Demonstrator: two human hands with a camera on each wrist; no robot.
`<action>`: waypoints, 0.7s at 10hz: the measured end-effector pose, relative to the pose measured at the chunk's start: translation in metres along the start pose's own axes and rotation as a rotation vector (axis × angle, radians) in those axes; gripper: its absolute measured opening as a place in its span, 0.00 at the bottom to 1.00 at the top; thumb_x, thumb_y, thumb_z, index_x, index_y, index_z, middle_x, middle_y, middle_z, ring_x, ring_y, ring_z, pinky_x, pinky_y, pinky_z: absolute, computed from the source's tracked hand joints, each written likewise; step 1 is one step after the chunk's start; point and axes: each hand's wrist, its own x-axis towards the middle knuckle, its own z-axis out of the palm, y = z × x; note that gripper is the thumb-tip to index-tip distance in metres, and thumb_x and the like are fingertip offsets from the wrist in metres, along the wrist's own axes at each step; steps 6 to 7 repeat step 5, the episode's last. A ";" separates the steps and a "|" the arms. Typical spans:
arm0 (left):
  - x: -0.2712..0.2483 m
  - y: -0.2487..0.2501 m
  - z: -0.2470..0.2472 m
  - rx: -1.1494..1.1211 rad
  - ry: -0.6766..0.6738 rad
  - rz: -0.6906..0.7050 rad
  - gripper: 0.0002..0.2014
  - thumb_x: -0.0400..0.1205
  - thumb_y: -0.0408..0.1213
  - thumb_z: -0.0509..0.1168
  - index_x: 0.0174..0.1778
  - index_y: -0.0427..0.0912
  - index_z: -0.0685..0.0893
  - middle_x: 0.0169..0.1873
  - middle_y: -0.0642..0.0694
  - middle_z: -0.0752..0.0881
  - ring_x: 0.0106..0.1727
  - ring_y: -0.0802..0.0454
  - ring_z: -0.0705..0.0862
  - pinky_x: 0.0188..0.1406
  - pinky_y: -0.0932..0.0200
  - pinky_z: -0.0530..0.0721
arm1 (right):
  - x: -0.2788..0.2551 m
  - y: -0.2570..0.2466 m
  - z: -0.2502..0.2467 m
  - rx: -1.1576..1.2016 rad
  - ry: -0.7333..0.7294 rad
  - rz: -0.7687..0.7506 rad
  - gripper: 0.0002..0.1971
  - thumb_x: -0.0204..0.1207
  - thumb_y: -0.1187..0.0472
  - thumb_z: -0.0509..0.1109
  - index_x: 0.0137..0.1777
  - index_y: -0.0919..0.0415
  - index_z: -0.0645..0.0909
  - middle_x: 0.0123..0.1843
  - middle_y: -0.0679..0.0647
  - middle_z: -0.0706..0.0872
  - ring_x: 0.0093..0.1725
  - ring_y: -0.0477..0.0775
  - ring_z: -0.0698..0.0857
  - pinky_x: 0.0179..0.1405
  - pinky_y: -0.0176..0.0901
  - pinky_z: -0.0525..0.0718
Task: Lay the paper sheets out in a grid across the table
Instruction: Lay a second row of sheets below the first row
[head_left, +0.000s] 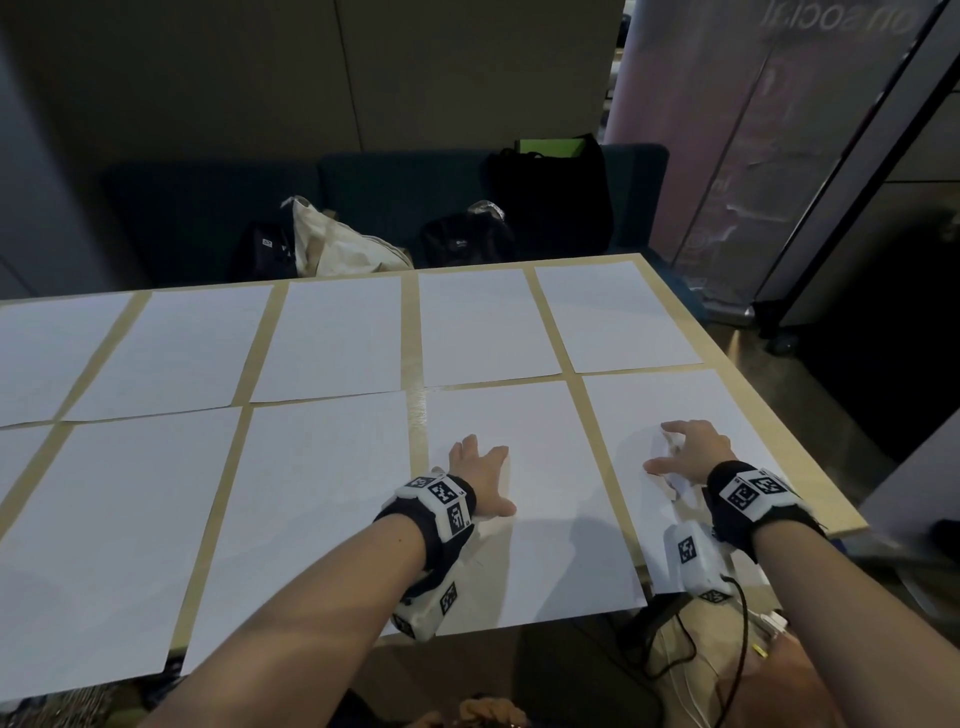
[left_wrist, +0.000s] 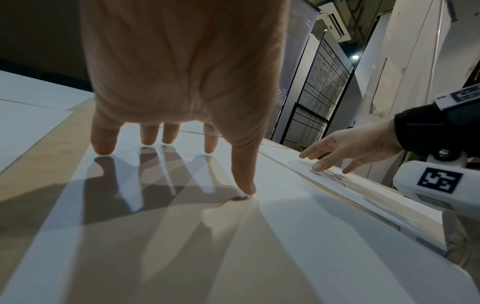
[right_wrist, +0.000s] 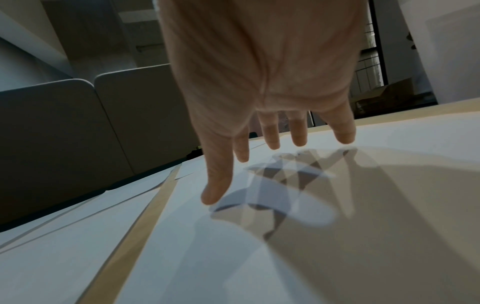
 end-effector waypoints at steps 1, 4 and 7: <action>0.000 -0.002 0.001 0.020 0.001 0.003 0.37 0.75 0.47 0.67 0.79 0.49 0.60 0.77 0.40 0.56 0.80 0.40 0.56 0.73 0.40 0.63 | -0.001 -0.003 0.001 0.013 -0.009 -0.003 0.35 0.67 0.56 0.78 0.75 0.58 0.70 0.77 0.63 0.67 0.77 0.67 0.63 0.74 0.57 0.66; -0.002 -0.007 -0.022 -0.100 0.086 0.036 0.32 0.80 0.47 0.63 0.80 0.45 0.63 0.82 0.39 0.58 0.81 0.40 0.60 0.77 0.45 0.64 | -0.011 -0.038 -0.006 -0.041 -0.082 -0.166 0.27 0.71 0.55 0.74 0.69 0.62 0.76 0.72 0.61 0.77 0.71 0.61 0.76 0.69 0.48 0.71; -0.011 -0.014 -0.052 -0.180 0.051 0.066 0.26 0.82 0.44 0.62 0.76 0.41 0.70 0.75 0.41 0.74 0.74 0.45 0.74 0.69 0.56 0.71 | -0.021 -0.075 -0.020 -0.068 -0.150 -0.266 0.25 0.74 0.54 0.71 0.70 0.60 0.75 0.71 0.59 0.78 0.67 0.58 0.78 0.65 0.45 0.72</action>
